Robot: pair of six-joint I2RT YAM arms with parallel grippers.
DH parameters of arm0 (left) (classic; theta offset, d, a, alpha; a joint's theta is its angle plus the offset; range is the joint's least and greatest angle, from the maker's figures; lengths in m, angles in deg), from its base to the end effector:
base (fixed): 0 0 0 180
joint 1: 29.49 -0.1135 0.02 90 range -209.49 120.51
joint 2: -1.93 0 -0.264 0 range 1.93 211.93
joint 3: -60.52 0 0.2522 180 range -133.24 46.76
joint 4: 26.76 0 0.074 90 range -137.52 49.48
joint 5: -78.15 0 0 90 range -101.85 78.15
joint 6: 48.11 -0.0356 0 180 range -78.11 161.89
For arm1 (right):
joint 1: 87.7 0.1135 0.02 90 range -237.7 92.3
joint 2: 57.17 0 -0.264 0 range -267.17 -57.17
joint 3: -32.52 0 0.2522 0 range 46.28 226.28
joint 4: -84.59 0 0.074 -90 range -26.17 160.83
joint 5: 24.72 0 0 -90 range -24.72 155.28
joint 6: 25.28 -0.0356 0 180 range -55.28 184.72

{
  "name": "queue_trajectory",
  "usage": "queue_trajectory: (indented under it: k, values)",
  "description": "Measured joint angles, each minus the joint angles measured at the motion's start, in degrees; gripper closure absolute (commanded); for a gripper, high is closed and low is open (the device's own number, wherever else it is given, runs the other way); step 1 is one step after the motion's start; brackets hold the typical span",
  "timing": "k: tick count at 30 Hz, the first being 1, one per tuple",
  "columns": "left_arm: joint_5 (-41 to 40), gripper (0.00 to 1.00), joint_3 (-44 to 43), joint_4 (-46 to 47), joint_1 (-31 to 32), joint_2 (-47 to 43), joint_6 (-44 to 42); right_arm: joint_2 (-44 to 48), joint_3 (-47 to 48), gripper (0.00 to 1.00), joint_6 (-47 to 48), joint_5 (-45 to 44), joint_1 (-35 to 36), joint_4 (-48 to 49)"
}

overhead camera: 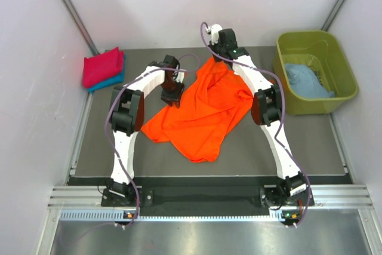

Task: Fold and stack the t-shirts
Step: Flatten the tshirt out

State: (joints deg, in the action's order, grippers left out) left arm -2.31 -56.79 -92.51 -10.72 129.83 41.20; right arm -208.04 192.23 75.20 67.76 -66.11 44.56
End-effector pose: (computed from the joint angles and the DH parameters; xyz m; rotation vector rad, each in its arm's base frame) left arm 0.4297 -0.1523 0.1694 0.5219 2.8711 -0.2954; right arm 0.5513 0.2198 0.2240 -0.6101 2.0290 0.1612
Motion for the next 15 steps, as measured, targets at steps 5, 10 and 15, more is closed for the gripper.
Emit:
queue_trajectory:
  k: [5, 10, 15]
  values:
    - [0.24, 0.52, -7.80, -2.25, -1.07, 4.52, 0.70, 0.00, 0.00, 1.00, 0.02, -0.42, -0.26, 0.11]
    - [-0.90, 0.47, -16.41, -1.44, -2.21, 9.40, 0.46, 0.00, 0.00, 1.00, 0.68, -1.03, -1.01, 0.15]
    - [-3.15, 0.41, -16.59, 1.09, -5.14, 9.27, 0.72, 0.00, 0.00, 1.00, 1.03, -1.40, -1.97, 0.13]
